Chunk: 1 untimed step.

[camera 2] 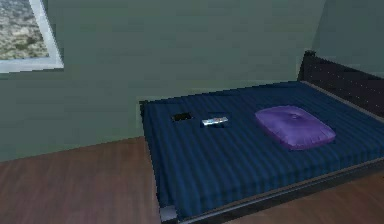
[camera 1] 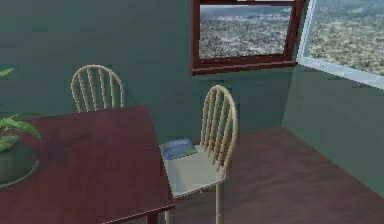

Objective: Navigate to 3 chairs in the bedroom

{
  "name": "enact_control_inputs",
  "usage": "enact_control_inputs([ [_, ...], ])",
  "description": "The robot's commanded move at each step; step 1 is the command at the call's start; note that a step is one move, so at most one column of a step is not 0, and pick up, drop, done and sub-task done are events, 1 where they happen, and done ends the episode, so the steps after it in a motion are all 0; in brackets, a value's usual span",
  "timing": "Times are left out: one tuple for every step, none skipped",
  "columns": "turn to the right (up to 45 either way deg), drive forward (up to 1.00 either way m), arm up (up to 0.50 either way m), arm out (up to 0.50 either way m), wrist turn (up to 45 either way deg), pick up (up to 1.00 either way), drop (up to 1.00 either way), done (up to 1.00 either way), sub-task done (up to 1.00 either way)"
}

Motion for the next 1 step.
enact_control_inputs([
  [0.0,0.00,0.00,0.00,0.0,0.00,0.00,1.00,0.00],
])
